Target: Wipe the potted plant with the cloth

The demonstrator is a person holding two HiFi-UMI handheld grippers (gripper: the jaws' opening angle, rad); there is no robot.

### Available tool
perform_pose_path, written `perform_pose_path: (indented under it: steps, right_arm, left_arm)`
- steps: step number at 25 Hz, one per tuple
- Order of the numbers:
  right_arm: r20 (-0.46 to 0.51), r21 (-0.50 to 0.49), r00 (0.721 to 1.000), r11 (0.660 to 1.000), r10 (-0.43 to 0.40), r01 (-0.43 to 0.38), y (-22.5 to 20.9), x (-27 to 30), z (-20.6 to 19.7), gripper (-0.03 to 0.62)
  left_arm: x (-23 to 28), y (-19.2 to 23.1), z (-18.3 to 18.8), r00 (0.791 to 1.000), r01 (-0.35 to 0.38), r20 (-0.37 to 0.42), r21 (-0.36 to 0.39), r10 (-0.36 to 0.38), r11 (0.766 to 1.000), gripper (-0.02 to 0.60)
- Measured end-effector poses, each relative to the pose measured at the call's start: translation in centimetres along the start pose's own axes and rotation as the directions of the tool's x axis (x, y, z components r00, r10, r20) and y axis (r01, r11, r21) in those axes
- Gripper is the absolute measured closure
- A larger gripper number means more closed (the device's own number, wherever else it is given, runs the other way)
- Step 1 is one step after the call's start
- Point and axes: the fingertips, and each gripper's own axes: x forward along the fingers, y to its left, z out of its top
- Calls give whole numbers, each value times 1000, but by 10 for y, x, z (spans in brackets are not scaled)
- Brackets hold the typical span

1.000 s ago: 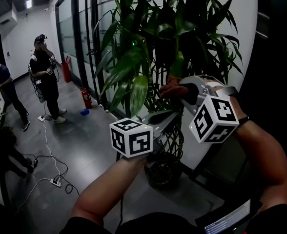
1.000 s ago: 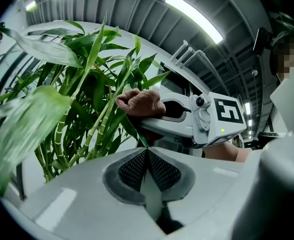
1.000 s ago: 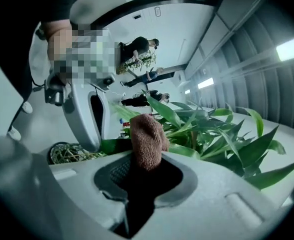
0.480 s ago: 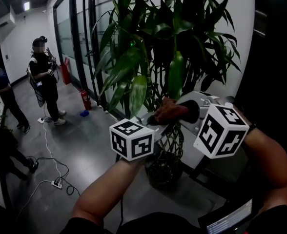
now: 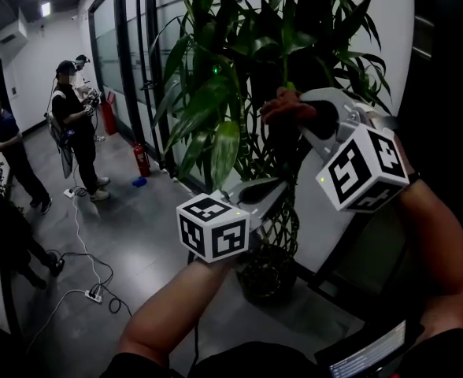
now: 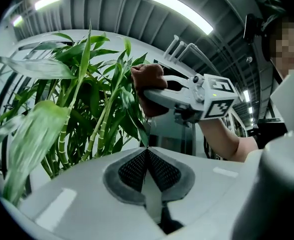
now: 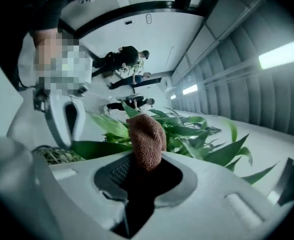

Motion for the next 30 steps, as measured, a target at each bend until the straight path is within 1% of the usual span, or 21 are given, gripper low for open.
perform_pose_path:
  steps: [1,3,4,7,11,14,17,24,27,30]
  right_arm:
    - [-18,-20,999,999,-45,44,-12,8,-6,530]
    - [-49,-39,994,995,-93,91,-29,24,-16,530]
    - [-61,-39,994,995,-96,94,-33,32,-20,530]
    - [-82,-39,994,997,-67,63,-29,46,-24,530]
    - [-80,-97,994,993,-68,60,-14,43,-21,530]
    - [-73,-107,995,993,-62,54,-4,38,-18,530]
    - [-67,-102,997,995,-28,21,13,35,-17,530]
    - [-56,-43,996,996,74,-76,45,28,-16,530]
    - [-42,-1,990,991,137,-137,59,22,-12,530]
    - [-31,27,974,974,224,-223,78,13,-7,531]
  left_arm:
    - [0,0,-1,1000,-1,1,-4,1,1000,560]
    - [0,0,-1,1000,-4,4,-5,4,1000,560]
    - [0,-1,-2,1000,-6,5,-3,6,1000,560]
    - [-2,-1,-3,1000,-12,9,-8,12,1000,560]
    - [-3,0,-4,1000,-14,12,-18,14,1000,560]
    - [-2,1,-5,1000,-13,10,-23,13,1000,560]
    - [-2,1,-7,1000,-9,10,-27,9,1000,560]
    - [-3,2,-7,1000,-4,6,-27,4,1000,560]
    - [-2,5,-9,1000,-6,4,-29,6,1000,560]
    - [-2,5,-11,1000,-6,-1,-27,6,1000,560]
